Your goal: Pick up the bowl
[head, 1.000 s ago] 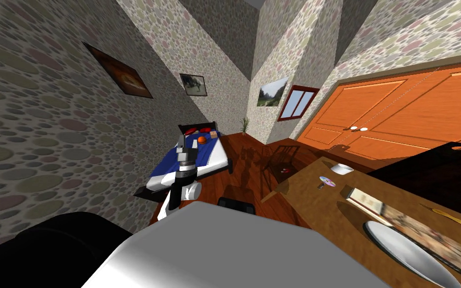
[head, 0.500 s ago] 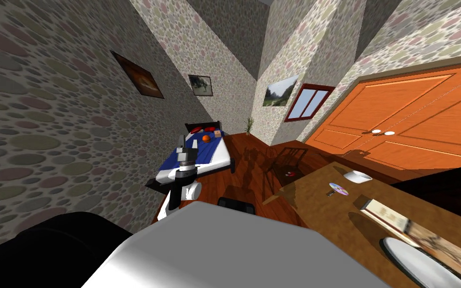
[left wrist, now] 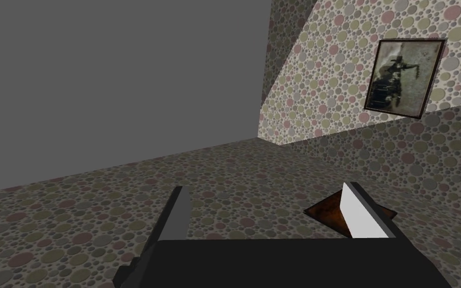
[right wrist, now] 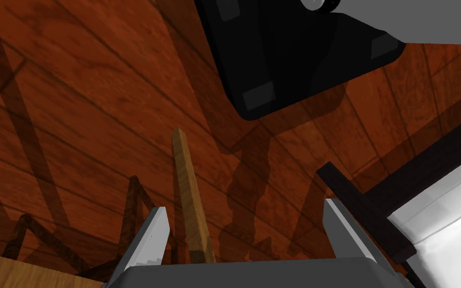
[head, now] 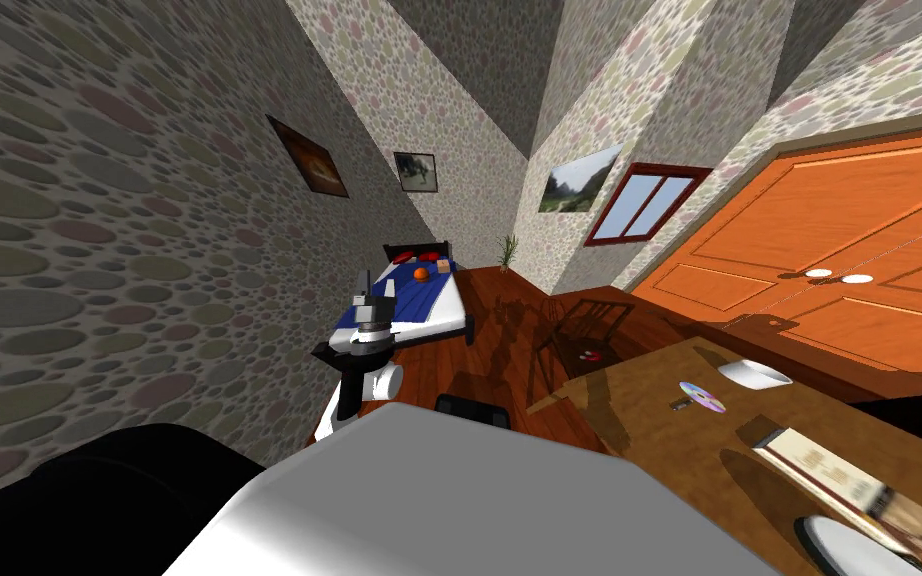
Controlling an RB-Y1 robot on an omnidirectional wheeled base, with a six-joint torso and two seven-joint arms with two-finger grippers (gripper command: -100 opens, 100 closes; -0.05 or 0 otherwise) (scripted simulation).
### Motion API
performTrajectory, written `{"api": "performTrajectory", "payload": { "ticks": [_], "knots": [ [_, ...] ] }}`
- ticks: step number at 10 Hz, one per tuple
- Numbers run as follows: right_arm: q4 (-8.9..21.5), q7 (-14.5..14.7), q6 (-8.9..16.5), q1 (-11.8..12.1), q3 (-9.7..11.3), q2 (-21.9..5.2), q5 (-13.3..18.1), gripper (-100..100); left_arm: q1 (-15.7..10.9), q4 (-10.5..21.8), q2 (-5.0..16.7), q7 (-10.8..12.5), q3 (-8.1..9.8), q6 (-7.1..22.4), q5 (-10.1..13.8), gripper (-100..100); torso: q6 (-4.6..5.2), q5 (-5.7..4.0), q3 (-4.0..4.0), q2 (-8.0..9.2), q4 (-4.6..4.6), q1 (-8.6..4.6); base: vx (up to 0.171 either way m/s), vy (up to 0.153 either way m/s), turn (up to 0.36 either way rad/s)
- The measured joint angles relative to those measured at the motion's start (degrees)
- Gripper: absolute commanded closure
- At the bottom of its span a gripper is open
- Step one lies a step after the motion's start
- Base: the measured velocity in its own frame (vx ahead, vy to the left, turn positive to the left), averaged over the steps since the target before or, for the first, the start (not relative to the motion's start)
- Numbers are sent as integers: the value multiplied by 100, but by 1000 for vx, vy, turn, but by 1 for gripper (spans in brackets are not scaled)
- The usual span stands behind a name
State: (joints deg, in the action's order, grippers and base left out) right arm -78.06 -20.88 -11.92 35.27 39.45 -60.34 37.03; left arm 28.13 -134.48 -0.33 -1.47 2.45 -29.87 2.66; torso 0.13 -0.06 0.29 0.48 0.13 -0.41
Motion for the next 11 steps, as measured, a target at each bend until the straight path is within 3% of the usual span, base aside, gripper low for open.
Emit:
{"api": "performTrajectory", "payload": {
  "ticks": [1, 2, 4, 6, 9, 11],
  "knots": [
    [-18, -46, 145, 106, 38, -257, 32, -100, -1, 0, 0, 0, 0, 0, 0, 0, -5, 2, -3, -5, -1, -2, -29, -58, 96],
    [84, -46, 198, 129, 38, -338, 61, -100, 0, 0, 0, 0, 0, 0, 0, 0, -1, -1, -2, -4, -1, 0, -43, -57, 210],
    [444, 8, 272, 211, 47, -616, 179, -100, -1, 0, 0, 0, 0, 0, 0, 0, -3, -2, 1, 1, 0, -16, -50, -104, 168],
    [774, -93, 410, 46, 258, -893, 239, -100, -1, 0, 0, 0, 0, 0, 0, 0, -6, -3, 4, 7, 2, -16, -72, -107, 219],
    [1234, -136, 758, 12, 481, -1248, 407, -100, 0, 0, 1, 0, 1, 0, 0, 0, -3, -13, -1, -3, 0, -57, -45, -200, 188],
    [1438, -126, 799, 44, 461, -1470, 462, -100, 0, 0, 2, 0, 2, 0, 0, 0, -3, -17, -4, -7, 0, -66, -52, -224, 169]
  ]
}}
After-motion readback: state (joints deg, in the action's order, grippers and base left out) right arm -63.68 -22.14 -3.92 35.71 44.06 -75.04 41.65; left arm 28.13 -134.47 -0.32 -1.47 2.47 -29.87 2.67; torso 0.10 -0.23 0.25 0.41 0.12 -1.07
